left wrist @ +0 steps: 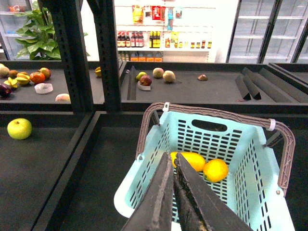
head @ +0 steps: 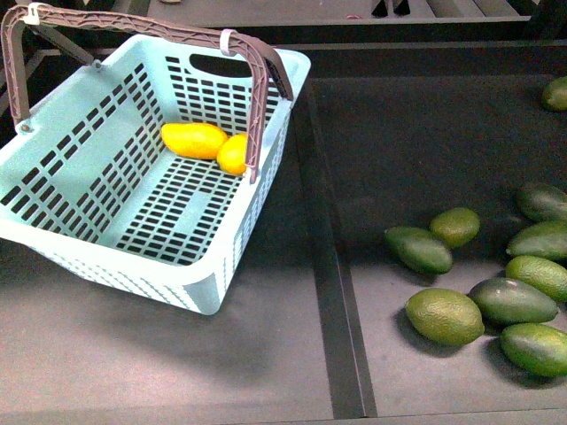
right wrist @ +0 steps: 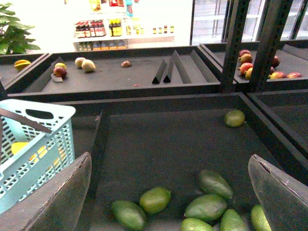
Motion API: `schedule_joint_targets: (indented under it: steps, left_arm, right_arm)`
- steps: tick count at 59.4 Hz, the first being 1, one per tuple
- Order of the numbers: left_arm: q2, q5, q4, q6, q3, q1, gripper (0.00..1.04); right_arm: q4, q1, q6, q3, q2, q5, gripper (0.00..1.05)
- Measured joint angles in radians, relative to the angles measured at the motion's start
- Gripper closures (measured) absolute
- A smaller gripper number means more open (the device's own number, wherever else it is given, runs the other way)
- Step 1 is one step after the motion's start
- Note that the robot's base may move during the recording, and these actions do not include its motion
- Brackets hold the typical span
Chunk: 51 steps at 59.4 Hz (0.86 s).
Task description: Pick lemon and mango into basket
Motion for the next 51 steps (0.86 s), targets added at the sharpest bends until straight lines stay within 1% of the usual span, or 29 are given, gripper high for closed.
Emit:
schedule_joint_targets:
  steps: [9, 10, 12, 13, 21, 22, 32, 33, 38, 40, 42, 51]
  left_arm:
    - [0.000, 0.000, 0.000, 0.000, 0.000, 0.000, 1.01]
    - [0.000, 0.000, 0.000, 0.000, 0.000, 0.000, 0.99]
    - [0.000, 0.000, 0.000, 0.000, 0.000, 0.000, 0.92]
    - [0.000, 0.000, 0.000, 0.000, 0.000, 0.000, 0.90]
    - [0.000, 0.000, 0.000, 0.000, 0.000, 0.000, 0.62]
    - [0.000, 0.000, 0.000, 0.000, 0.000, 0.000, 0.60]
    - [0.000, 0.000, 0.000, 0.000, 0.000, 0.000, 0.25]
    - [0.000, 0.000, 0.000, 0.000, 0.000, 0.000, 0.23]
    - [0.000, 0.000, 0.000, 0.000, 0.000, 0.000, 0.06]
    - [0.000, 0.000, 0.000, 0.002, 0.000, 0.000, 0.06]
    - [0.000, 0.000, 0.000, 0.002, 0.000, 0.000, 0.08]
    - [0.000, 0.000, 0.000, 0.002, 0.000, 0.000, 0.07]
  right_arm:
    - [0.000, 0.000, 0.000, 0.000, 0.000, 0.000, 0.09]
    - [0.000, 0.000, 0.000, 0.000, 0.000, 0.000, 0.09]
    - [0.000, 0.000, 0.000, 0.000, 0.000, 0.000, 0.09]
    - [0.000, 0.000, 0.000, 0.000, 0.000, 0.000, 0.09]
    - [0.000, 0.000, 0.000, 0.000, 0.000, 0.000, 0.09]
    - [0.000, 0.000, 0.000, 0.000, 0.000, 0.000, 0.09]
    - [0.000, 0.000, 0.000, 0.000, 0.000, 0.000, 0.09]
    - [0.000, 0.000, 0.000, 0.000, 0.000, 0.000, 0.09]
    - [0.000, 0.000, 0.000, 0.000, 0.000, 0.000, 0.09]
    - [0.000, 0.000, 0.000, 0.000, 0.000, 0.000, 0.09]
    - [0.000, 0.000, 0.000, 0.000, 0.000, 0.000, 0.09]
    - [0.000, 0.000, 0.000, 0.000, 0.000, 0.000, 0.09]
